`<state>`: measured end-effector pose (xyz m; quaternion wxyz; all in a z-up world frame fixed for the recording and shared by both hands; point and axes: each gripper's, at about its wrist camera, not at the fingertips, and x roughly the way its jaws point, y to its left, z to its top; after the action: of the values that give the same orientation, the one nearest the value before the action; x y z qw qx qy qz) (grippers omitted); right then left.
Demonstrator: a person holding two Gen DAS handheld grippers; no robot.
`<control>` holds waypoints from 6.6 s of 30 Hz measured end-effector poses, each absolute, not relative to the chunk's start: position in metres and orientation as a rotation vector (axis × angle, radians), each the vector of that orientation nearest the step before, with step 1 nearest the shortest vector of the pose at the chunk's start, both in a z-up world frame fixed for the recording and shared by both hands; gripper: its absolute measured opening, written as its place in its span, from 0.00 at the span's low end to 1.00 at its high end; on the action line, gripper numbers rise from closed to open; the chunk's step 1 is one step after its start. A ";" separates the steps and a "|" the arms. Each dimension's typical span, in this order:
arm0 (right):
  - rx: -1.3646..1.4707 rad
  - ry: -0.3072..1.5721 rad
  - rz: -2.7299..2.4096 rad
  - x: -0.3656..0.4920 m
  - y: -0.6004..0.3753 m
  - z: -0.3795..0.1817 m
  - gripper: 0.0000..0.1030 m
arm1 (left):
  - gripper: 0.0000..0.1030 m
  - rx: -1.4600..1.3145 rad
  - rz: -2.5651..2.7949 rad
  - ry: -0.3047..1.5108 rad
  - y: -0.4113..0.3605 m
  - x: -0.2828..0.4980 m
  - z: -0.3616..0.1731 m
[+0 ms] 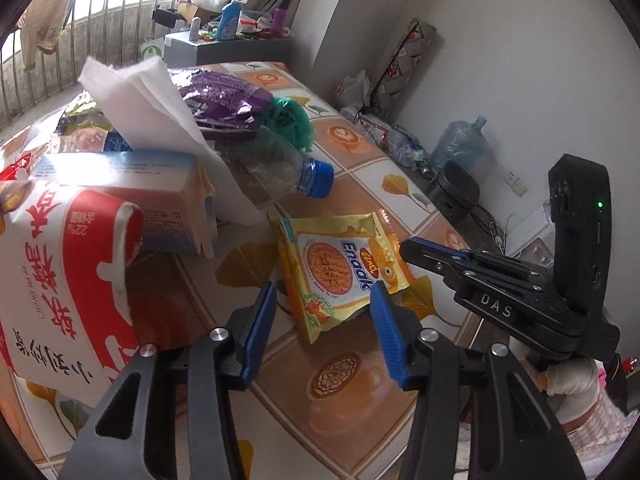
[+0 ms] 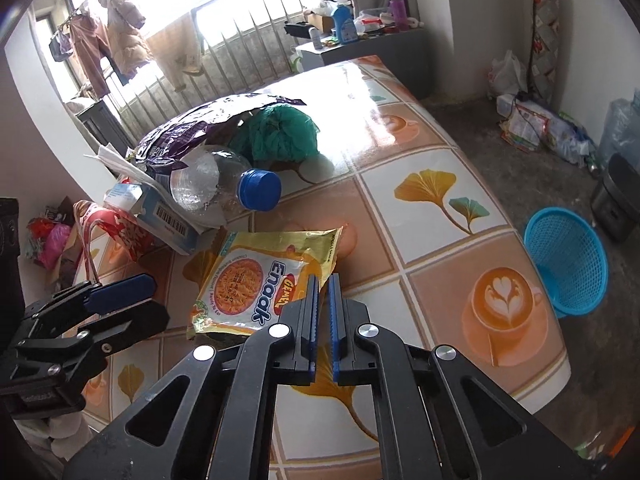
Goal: Collect trash
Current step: 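Grasp the yellow Enaak packet with the left tool, then lift the Enaak packet with the left tool while the right tool grasps the red-white milk carton, then carry both items to the blue basket and open both tools over it, then move both tools back toward the table items, then grasp the blue medicine box with the left tool while the right tool grasps a white tissue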
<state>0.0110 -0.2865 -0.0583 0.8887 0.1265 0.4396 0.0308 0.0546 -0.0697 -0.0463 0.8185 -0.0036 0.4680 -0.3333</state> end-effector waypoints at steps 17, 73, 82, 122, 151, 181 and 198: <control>0.286 0.943 0.168 0.014 -0.295 -0.071 0.01 | 0.13 -0.071 -0.700 1.099 -0.087 0.077 -0.062; 0.790 0.529 0.662 -0.030 -0.334 0.053 0.00 | 0.10 -0.208 -0.619 0.465 0.074 0.039 0.128; 0.936 0.413 -0.007 -0.074 -0.483 0.017 0.00 | 0.10 0.011 -0.956 0.681 -0.154 0.096 0.127; 0.808 0.476 -0.655 -0.034 -0.625 -0.086 0.69 | 0.62 0.310 -1.190 0.916 -0.517 0.172 -0.009; 0.113 0.195 -0.189 -0.009 -0.372 0.074 0.92 | 0.95 -0.126 -0.617 0.432 0.005 0.120 0.148; 0.127 0.734 0.535 0.073 -0.198 0.010 0.36 | 0.28 -0.449 -0.559 0.858 0.110 0.153 -0.013; 0.205 0.846 0.708 0.055 -0.179 -0.006 0.01 | 0.20 -0.510 -0.477 0.892 0.161 0.125 -0.030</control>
<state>0.0553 -0.1789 -0.0060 0.8468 0.0974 0.4011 0.3355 0.1249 0.1609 -0.0300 0.8440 -0.2416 0.4224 -0.2257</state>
